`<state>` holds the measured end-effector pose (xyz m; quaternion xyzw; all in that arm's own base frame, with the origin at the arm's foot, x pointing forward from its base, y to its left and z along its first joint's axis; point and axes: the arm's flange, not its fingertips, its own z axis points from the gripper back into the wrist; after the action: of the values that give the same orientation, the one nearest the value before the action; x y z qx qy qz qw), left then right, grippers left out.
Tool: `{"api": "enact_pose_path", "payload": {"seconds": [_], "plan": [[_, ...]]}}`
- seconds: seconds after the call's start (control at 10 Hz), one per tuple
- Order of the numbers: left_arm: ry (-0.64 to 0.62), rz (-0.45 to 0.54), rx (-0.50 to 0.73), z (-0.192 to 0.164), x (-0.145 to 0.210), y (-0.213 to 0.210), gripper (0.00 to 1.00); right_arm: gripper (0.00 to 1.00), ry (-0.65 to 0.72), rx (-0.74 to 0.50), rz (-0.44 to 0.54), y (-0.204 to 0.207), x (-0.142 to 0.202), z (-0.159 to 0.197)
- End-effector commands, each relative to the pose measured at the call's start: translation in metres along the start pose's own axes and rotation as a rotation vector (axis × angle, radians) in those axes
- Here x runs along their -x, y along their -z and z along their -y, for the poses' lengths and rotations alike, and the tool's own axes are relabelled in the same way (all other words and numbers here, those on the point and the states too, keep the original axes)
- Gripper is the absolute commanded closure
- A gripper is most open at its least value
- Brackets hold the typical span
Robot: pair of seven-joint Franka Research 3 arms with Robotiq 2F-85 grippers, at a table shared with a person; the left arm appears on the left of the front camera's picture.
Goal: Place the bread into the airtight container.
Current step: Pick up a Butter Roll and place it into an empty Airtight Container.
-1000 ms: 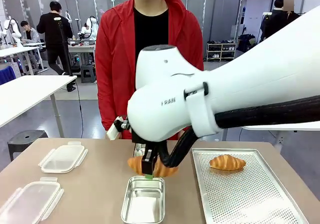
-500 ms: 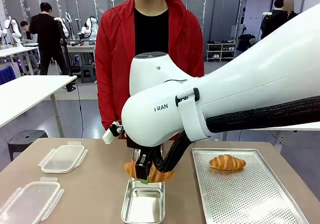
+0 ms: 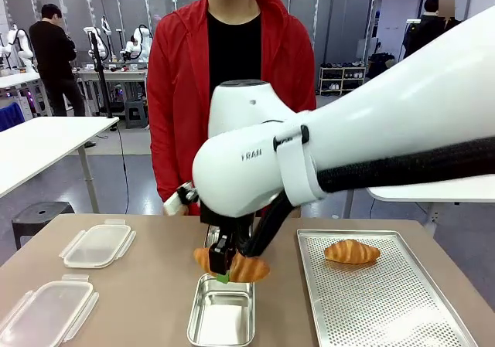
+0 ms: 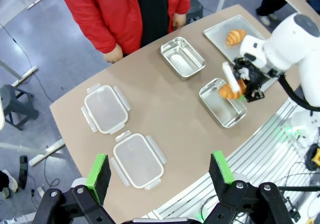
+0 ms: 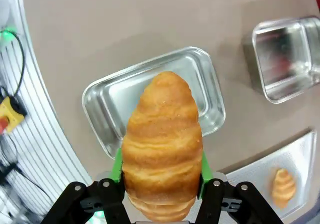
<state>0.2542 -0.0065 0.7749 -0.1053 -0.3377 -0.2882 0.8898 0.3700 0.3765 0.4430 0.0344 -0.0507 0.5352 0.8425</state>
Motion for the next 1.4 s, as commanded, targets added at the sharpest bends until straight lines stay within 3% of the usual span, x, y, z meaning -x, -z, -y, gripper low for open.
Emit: {"api": "enact_pose_path", "payload": {"seconds": [0.0,0.2,0.4,0.7,1.1,1.2,1.3], "plan": [[0.013,0.002,0.006,0.0,0.0,-0.001,0.0,0.37,0.314,-0.005,-0.006,0.016,0.001,0.005],[0.013,0.002,0.006,0.0,0.0,-0.001,0.0,0.37,0.591,-0.014,-0.041,0.034,0.005,0.001],[0.013,0.002,0.006,0.0,0.0,-0.001,0.0,0.37,0.725,-0.093,-0.015,0.056,0.004,0.002],[0.013,0.002,0.006,0.0,0.0,-0.001,0.0,0.37,0.822,-0.1,0.017,0.084,-0.006,0.012],[0.013,0.002,0.006,0.0,0.0,-0.001,0.0,0.37,0.826,-0.127,-0.031,0.116,-0.021,0.01],[0.013,0.002,0.006,0.0,0.0,-0.001,0.0,0.11,0.824,-0.127,-0.03,0.116,-0.022,0.009],[0.013,0.002,0.006,0.0,0.0,-0.001,0.0,0.02,0.822,-0.117,-0.034,0.114,-0.021,0.008]]}}
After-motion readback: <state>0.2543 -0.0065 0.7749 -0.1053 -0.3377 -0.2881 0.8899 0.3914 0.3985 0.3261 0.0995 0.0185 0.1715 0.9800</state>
